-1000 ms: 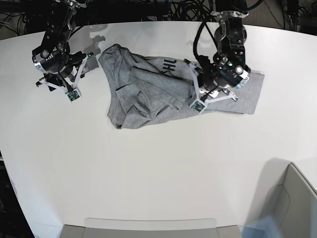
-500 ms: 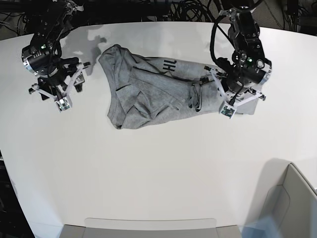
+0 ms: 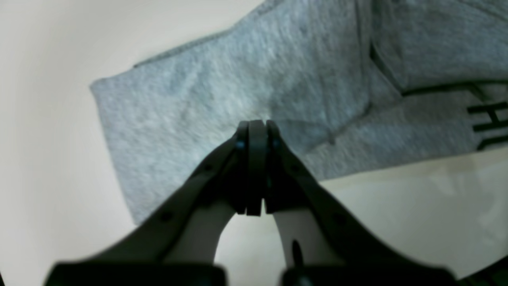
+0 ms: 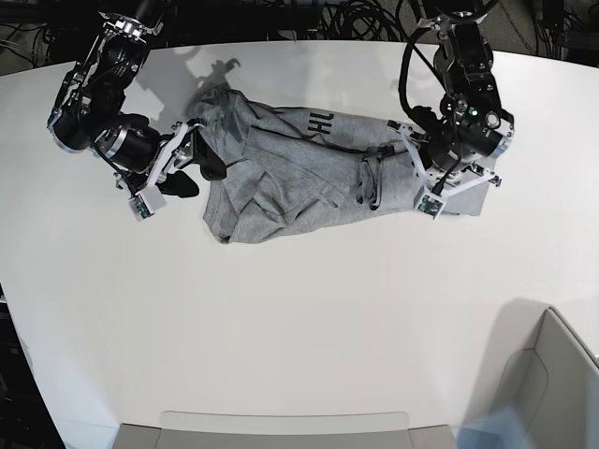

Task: Fold the T-shirt properly
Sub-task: 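Grasp the shirt with the left gripper and fold its end toward the right gripper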

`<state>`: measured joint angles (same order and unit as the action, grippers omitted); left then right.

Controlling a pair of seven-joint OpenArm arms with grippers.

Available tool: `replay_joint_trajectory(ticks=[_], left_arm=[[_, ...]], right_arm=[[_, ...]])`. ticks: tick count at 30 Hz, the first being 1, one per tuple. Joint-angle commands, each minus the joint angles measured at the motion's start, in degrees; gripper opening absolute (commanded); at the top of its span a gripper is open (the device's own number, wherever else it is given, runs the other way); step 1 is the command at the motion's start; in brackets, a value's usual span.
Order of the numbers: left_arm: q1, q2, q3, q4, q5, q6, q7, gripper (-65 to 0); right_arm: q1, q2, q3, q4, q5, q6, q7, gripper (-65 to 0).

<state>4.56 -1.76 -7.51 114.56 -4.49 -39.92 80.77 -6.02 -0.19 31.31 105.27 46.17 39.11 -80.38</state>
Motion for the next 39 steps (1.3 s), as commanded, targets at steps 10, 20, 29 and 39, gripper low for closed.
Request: replay_joint_trajectory(ticks=[10,20,29,39], left_arm=[[-0.65,-1.45,-0.01,0.82,-0.21,-0.08,-0.77,-65.0],[-0.65,-1.45,-0.1,0.82,-0.21,-0.08,-0.77,-65.0],[-0.65,-1.45,-0.1,0.73,-0.21,-0.08,-0.77,-65.0],[-0.65,-1.45,-0.1,0.73,-0.21,-0.08,-0.77,-65.0]], right_arm=[[-5.1,-0.56,0.03,-8.26,-1.47,0.89,17.39,-30.2],[-7.3,-0.56,0.29,-9.85,-1.56,0.89,25.13,-30.2],[-8.44,-0.39,1.79,-6.24,-1.91,-3.03,27.32,-30.2],[-5.8,1.99,4.78,-15.12,-4.55,-4.52,27.32,-30.2]])
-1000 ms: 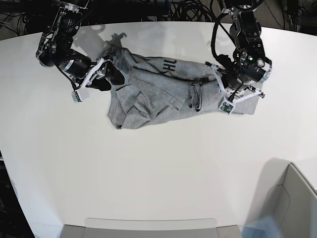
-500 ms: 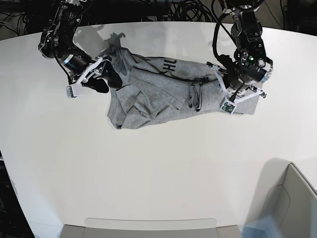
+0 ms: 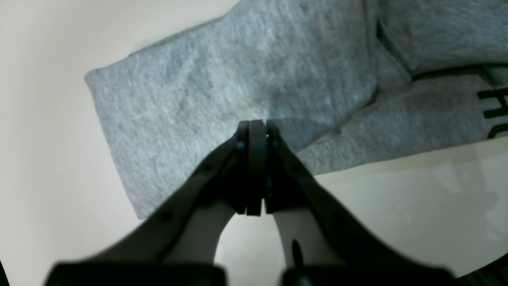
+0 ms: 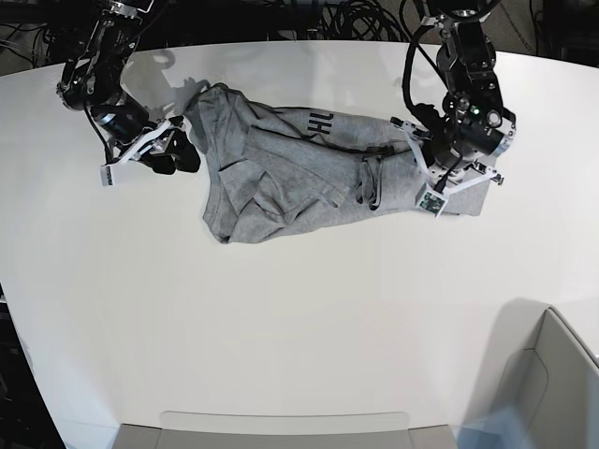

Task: Fold the T-shirt properly
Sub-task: 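Grasp the shirt with the left gripper and fold its end toward the right gripper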

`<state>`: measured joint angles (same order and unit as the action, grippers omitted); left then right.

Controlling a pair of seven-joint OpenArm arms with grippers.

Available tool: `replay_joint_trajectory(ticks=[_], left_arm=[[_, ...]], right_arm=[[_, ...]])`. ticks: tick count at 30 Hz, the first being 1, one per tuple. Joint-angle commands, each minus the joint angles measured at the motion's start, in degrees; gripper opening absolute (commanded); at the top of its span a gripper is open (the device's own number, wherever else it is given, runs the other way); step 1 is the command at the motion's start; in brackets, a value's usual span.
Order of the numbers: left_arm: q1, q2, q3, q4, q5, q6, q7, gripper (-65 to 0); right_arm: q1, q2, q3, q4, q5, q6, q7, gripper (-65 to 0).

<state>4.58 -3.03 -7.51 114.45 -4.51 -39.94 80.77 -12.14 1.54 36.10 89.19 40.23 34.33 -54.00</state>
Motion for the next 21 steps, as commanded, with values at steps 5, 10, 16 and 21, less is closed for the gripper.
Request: replay_joint_trajectory(ticks=[5,10,16,21], left_arm=[[-0.67,-0.18,0.17,0.84,-0.19,-0.06,-0.77,-65.0],[-0.67,-0.18,0.08,0.84,-0.19,-0.06,-0.77,-65.0],[-0.67,-0.18,0.08,0.84,-0.19,-0.06,-0.77,-65.0],[-0.67,-0.18,-0.01,0.84,-0.19,-0.06,-0.77,-65.0]], right_arm=[[1.99,0.17,-3.26,-2.55,-2.73,0.44,0.85,-30.2],[1.99,-0.09,-7.75,-3.6,-2.91,0.44,0.77,-30.2],[4.36,-1.15,-12.84,-6.07,-3.26,0.09,0.77,-30.2],[7.88,-3.08,-13.11,-11.43,-6.43,0.09,0.77,-30.2]])
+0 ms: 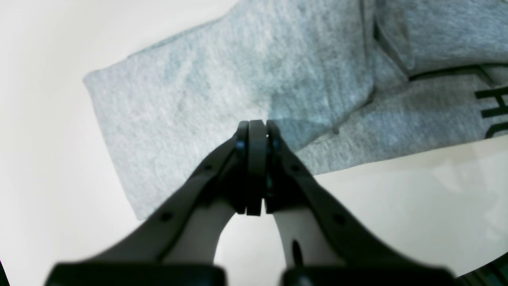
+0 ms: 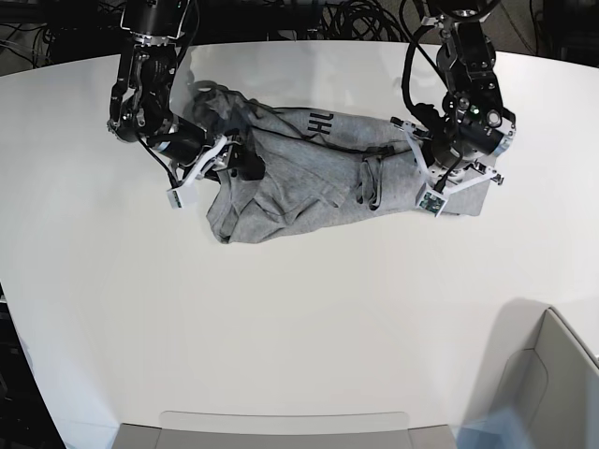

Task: Fold the T-shirt properly
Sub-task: 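Grasp the shirt with the left gripper and fold its end toward the right gripper, then press the folded bundle down with the right gripper while the left gripper withdraws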

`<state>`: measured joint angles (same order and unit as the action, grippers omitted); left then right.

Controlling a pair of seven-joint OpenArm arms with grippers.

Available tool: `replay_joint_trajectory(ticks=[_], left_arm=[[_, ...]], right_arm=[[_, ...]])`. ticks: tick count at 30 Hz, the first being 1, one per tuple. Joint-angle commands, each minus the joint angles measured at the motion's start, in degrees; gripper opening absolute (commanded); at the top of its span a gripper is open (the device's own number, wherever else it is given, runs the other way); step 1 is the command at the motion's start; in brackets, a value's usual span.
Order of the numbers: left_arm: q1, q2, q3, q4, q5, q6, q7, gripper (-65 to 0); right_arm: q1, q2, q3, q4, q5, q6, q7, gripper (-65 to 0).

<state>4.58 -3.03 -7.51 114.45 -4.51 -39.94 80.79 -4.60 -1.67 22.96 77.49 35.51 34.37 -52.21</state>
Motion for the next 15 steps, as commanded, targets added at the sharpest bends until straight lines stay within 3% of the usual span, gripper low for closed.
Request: replay_joint_trajectory(ticks=[1,3,5,9,11,13,15], left_arm=[[-0.67,-0.18,-0.01,0.84,-0.19,-0.06,-0.79,-65.0],[-0.58,-0.18,-0.01,0.84,-0.19,-0.06,-0.79,-65.0],[-0.23,-0.18,-0.1,0.84,-0.19,-0.06,-0.79,-65.0],[0.48,-0.18,-0.1,1.02,-0.19,-0.06,-0.79,-65.0],[0.48,-0.18,-0.1,1.11,-0.19,-0.06,-0.79,-65.0],[0.48,-0.18,-0.18,1.11,-0.19,-0.06,-0.79,-65.0],[0.48,-0.18,-0.18,1.11,-0.19,-0.06,-0.79,-65.0]], right_arm=[[0.86,-0.22,0.03,-0.26,-3.02,0.05,-1.03,-30.3],[1.83,-0.31,-0.67,-0.53,-6.01,0.05,-1.11,-31.4],[2.18,-0.22,-2.61,-0.53,-7.86,0.05,-1.11,-37.2],[3.59,0.13,-3.66,-0.53,-10.06,-0.57,-1.38,-58.1],[4.64,0.22,-3.49,-0.53,-11.9,-4.52,-2.7,-65.0],[5.52,1.19,-2.87,-0.53,-13.48,-9.8,-2.61,-65.0],[6.23,3.12,-2.17,-0.53,-13.84,-11.82,-2.61,-65.0]])
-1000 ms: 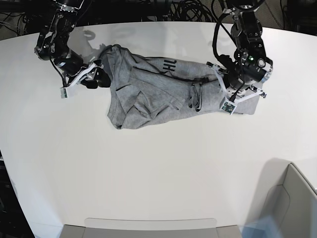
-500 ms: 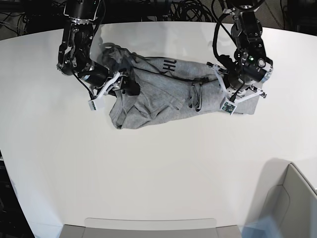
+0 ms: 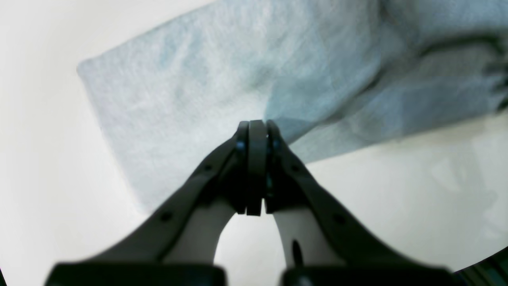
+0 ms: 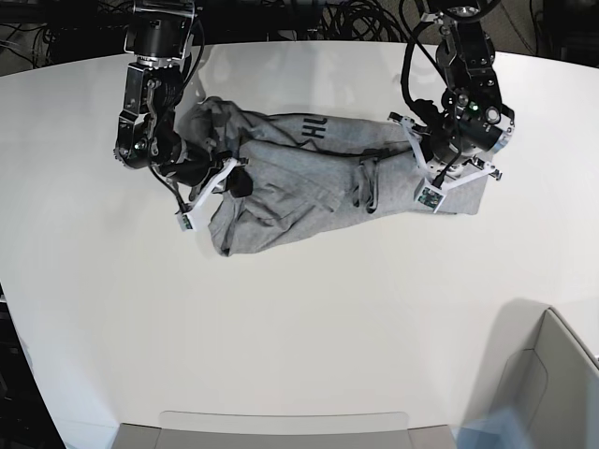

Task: Fold the T-shirt properly
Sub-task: 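Press the folded bundle down with the right gripper while the left gripper withdraws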

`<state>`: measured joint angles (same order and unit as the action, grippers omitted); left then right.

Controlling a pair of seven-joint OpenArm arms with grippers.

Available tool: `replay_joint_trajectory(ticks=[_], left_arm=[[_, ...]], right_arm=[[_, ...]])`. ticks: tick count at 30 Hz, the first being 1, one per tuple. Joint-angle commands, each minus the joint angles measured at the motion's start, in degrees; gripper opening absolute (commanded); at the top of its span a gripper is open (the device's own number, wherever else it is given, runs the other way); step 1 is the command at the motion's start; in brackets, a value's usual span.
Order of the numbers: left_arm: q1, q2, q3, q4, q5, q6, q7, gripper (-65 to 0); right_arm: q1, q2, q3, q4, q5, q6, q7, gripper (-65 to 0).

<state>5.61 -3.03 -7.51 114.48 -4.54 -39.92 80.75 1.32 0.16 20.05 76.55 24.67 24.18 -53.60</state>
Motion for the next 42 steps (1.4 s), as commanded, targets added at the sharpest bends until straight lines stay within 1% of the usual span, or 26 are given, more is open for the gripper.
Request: replay_joint_trajectory(ticks=[1,3,5,8,11,13,14,17,20,23,26,28,29,30,32,33,34,35,38,42], left_arm=[[-0.55,-0.18,-0.27,1.17,-0.17,-0.08,-0.75,-65.0],[-0.46,-0.18,-1.42,1.17,-0.17,-0.08,-0.75,-65.0],[-0.46,-0.18,-3.61,1.08,-0.17,-0.08,-0.75,-65.0],[-0.46,-0.18,-7.13,1.0,-0.17,-0.08,-0.75,-65.0],[-0.38,-0.27,-10.47,0.91,-0.17,-0.08,-0.75,-65.0],[-0.29,-1.68,-11.17,0.91,-0.17,-0.08,-0.75,-65.0],[-0.02,-2.38,-11.17,0.82,-0.17,-0.08,-0.75,-65.0],[0.94,-3.7,-11.26,0.82,-0.17,-0.08,-0.75,-65.0],[1.03,-4.14,-11.26,0.73,-0.17,-0.08,-0.75,-65.0],[1.03,-4.14,-11.26,0.73,-0.17,-0.08,-0.75,-65.0],[1.03,-4.14,-11.09,0.73,-0.17,-0.08,-0.75,-65.0],[1.03,-4.14,-11.09,0.73,-0.17,-0.08,-0.75,-65.0],[1.03,-4.14,-11.09,0.73,-0.17,-0.08,-0.75,-65.0],[1.03,-4.14,-11.09,0.73,-0.17,-0.08,-0.75,-65.0],[1.12,-4.14,-11.26,0.73,-0.17,-0.08,-0.75,-65.0],[1.12,-4.14,-11.26,0.47,-0.17,-0.08,-0.75,-65.0],[1.12,-4.14,-11.26,0.38,-0.17,-0.08,-0.75,-65.0],[1.12,-4.14,-11.26,0.03,-0.17,-0.08,-0.75,-65.0],[1.12,-4.14,-11.09,-0.94,-0.17,-0.08,-0.75,-65.0],[1.12,-4.14,-11.09,-1.64,-0.17,-0.08,-0.75,-65.0]], right_arm=[[0.57,2.25,1.44,0.41,-2.73,-1.72,-1.21,-65.0],[0.83,4.28,4.69,0.76,-2.82,-1.9,-1.21,-65.0],[2.33,5.33,9.35,0.68,-3.26,-1.9,-1.65,-65.0],[3.47,8.14,14.72,0.76,-5.63,-1.9,-3.49,-65.0],[5.23,10.17,16.03,2.17,-9.32,-1.9,-5.43,-65.0],[5.32,10.25,15.59,6.04,-12.14,-1.9,-6.84,-65.0],[5.32,9.46,15.33,8.94,-13.54,-1.9,-7.8,-65.0],[5.32,5.77,11.81,18.87,-18.82,-1.9,-12.2,-65.0],[5.32,0.85,6.72,27.93,-25.32,-1.9,-16.07,-65.0],[5.05,-4.08,-0.23,34.08,-34.03,-1.9,-17.12,-65.0],[4.96,-8.82,-7.44,36.02,-44.31,-1.9,-17.12,-65.0],[5.05,-9.16,-12.98,35.84,-49.41,-2.16,-17.12,-65.0],[4.96,-9.16,-15.61,35.4,-50.03,-3.66,-17.12,-65.0],[4.88,-9.16,-17.55,35.05,-50.03,-6.21,-17.12,-65.0],[4.79,-9.16,-21.94,34.08,-50.03,-14.21,-17.12,-65.0],[4.79,-9.16,-24.32,33.56,-49.5,-17.46,-17.12,-65.0],[4.79,-9.16,-26.78,33.03,-48.45,-19.92,-17.12,-65.0],[4.7,-9.16,-29.24,32.41,-47.04,-22.12,-17.12,-65.0],[4.17,-9.16,-34.6,29.34,-42.91,-26.43,-17.12,-65.0],[4.35,-9.16,-38.47,24.41,-37.28,-33.02,-16.59,-65.0]])
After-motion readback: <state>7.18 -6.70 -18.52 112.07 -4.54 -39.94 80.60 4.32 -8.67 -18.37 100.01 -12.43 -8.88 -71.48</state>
